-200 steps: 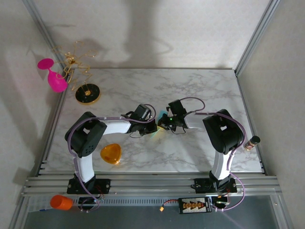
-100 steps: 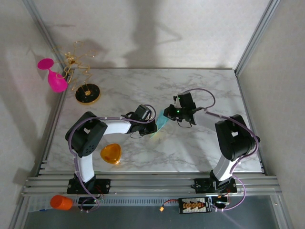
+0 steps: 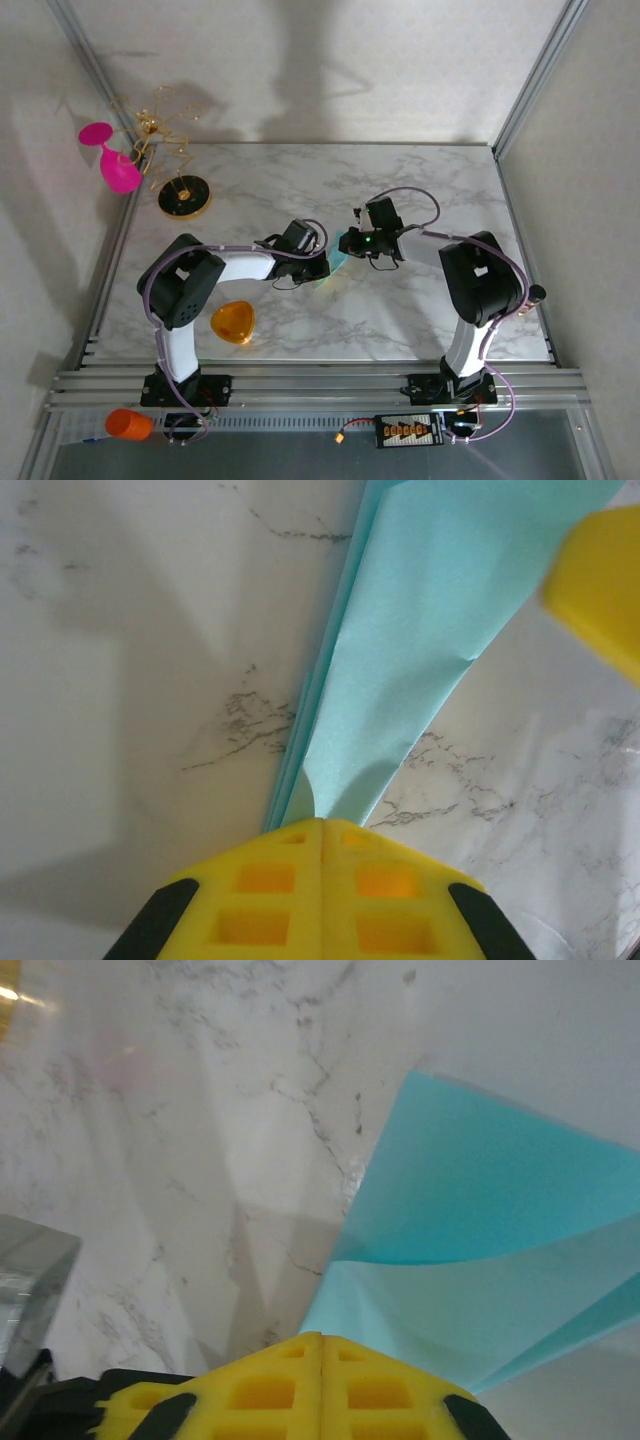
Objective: Fold a paper plane with a square sheet of paper (pick it up from the middle)
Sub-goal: Fold the wing for the fifth time at the center of the table.
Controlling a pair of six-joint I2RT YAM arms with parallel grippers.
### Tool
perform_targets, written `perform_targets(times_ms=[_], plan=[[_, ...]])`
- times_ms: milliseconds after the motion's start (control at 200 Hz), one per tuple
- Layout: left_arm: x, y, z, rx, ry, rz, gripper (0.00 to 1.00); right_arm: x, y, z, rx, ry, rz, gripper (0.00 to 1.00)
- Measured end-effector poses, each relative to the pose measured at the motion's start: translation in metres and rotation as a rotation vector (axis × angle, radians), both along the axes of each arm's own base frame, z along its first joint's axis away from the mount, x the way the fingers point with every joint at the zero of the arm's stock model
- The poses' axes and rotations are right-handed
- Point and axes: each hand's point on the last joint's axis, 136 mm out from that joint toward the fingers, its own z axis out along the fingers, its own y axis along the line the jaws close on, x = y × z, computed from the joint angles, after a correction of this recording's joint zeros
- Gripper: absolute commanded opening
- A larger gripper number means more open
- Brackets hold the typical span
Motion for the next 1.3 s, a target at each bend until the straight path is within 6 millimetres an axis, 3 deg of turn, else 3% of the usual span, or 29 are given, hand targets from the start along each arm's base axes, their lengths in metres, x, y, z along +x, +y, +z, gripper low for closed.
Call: perform_targets(times_ms=[406, 801, 981, 1297], plan=[[0.0, 0.0, 0.0, 0.001, 0.001, -0.001, 0.0, -0.003, -0.005, -0.026, -0.04, 0.054, -0.006, 0.06], [0.001, -0.004, 0.003, -0.018, -0.008, -0.007, 0.0, 0.005, -0.004, -0.026, -0.049, 0.044, -0.007, 0.06], [0.012, -0.012, 0.008, -0.041, -0.034, -0.003, 0.0, 0.004, -0.003, -0.026, -0.041, 0.042, -0.006, 0.06], [0.018, -0.016, 0.001, -0.033, -0.026, 0.001, 0.0, 0.007, -0.005, -0.025, -0.038, 0.037, -0.009, 0.05]])
